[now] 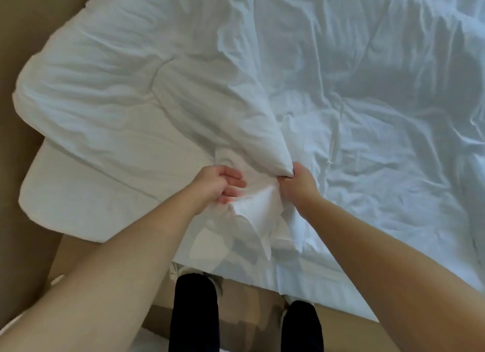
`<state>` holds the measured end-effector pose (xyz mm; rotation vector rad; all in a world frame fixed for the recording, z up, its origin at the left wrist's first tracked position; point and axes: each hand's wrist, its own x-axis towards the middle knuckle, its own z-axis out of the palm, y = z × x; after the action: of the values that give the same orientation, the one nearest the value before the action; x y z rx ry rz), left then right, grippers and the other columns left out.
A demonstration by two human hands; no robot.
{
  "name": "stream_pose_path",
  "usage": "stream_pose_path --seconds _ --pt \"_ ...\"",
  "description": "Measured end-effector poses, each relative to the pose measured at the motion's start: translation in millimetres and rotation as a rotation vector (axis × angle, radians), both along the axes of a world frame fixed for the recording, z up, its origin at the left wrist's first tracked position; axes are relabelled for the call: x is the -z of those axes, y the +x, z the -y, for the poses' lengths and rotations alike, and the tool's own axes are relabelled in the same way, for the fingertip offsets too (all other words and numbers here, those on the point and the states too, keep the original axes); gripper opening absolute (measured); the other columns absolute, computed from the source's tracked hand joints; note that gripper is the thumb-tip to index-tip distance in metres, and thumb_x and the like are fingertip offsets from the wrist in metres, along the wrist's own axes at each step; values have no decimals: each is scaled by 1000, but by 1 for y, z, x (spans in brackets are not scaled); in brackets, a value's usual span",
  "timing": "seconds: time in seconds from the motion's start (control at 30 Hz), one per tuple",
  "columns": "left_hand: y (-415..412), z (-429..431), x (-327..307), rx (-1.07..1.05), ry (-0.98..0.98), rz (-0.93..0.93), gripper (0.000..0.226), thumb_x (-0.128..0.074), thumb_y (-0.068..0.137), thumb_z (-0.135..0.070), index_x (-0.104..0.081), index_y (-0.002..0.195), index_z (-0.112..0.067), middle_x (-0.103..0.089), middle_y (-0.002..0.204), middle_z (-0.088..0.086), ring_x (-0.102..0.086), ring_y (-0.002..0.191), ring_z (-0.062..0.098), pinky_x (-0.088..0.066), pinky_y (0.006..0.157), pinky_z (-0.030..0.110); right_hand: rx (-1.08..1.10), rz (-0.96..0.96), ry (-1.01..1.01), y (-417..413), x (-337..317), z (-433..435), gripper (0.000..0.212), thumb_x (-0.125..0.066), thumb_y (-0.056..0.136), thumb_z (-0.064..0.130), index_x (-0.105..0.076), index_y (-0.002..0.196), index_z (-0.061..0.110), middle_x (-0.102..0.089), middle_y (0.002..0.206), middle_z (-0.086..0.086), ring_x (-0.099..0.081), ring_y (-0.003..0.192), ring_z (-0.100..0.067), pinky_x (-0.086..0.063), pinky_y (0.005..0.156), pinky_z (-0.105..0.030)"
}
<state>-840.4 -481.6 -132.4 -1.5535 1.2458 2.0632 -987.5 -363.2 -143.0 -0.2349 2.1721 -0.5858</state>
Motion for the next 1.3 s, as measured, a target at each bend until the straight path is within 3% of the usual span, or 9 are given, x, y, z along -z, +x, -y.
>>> stream_pose_path --seconds 0.1,0.2,0.27,0.4,0.5,0.67,0.83,1.07,1.3 --pt "13 -13 28 365 -694 275 28 -56 85 -11 -55 112 -14 -57 120 14 -58 102 33 -48 83 39 -141 -136 110 -27 -1 -3 28 -45 88 2 -54 114 9 -61 109 -16 -55 101 -33 -35 75 -29" --pt "9 -40 58 878 -514 357 118 -77 70 -54 0 154 -22 1 160 13 -7 146 40 -24 109 58 -189 -176 169 -65 4 -10 18 -46 95 9 -54 111 7 -60 103 -18 -56 101 -33 -38 73 -34" --pt "-1 -58 73 1090 -569 507 129 -70 72 -64 24 150 -20 26 157 13 14 146 41 -17 109 65 -130 -106 173 -83 8 -14 18 -40 98 18 -51 87 11 -53 87 -8 -51 82 -26 -35 59 -30" --pt "-12 -60 84 1098 -994 501 51 -52 95 -14 -33 142 -12 -41 136 12 -46 120 32 -43 85 37 -232 -104 180 -91 17 -15 21 -36 96 11 -39 75 15 -45 80 -5 -38 69 -21 -29 56 -28" --pt "8 -23 65 1221 -1011 437 32 -42 98 -11 -53 127 -17 -60 120 6 -59 110 27 -45 86 34 -397 -212 188 -87 11 -18 5 -41 93 7 -44 94 11 -48 82 -6 -41 66 -20 -32 57 -28" --pt "119 69 -26 1851 -932 828 23 -50 96 -33 -57 118 -31 -57 119 -11 -52 117 13 -30 105 36 -602 -168 182 -38 -22 -7 36 -47 96 14 -45 132 14 -59 117 -21 -55 108 -40 -43 89 -38" --pt "195 126 -63 1928 -735 1417 63 -39 96 -51 -25 151 -24 -27 156 8 -19 145 33 -4 115 64 -829 111 90 77 -27 45 72 -50 98 40 -13 155 17 -41 150 -13 -41 135 -31 -32 106 -34" --pt "164 30 12 1565 -913 370 90 -63 81 -22 -7 151 -20 -16 156 8 -19 143 27 -32 107 49 -1126 108 268 123 29 14 103 -57 84 66 11 154 33 1 164 4 -2 150 -30 -11 114 -66" --pt "127 -26 72 1485 -848 643 88 -50 95 -31 12 151 -4 13 160 16 -2 149 29 -27 109 60 -1340 -305 263 69 56 -95 109 -59 80 67 16 152 34 20 162 -4 17 149 -31 5 115 -62"
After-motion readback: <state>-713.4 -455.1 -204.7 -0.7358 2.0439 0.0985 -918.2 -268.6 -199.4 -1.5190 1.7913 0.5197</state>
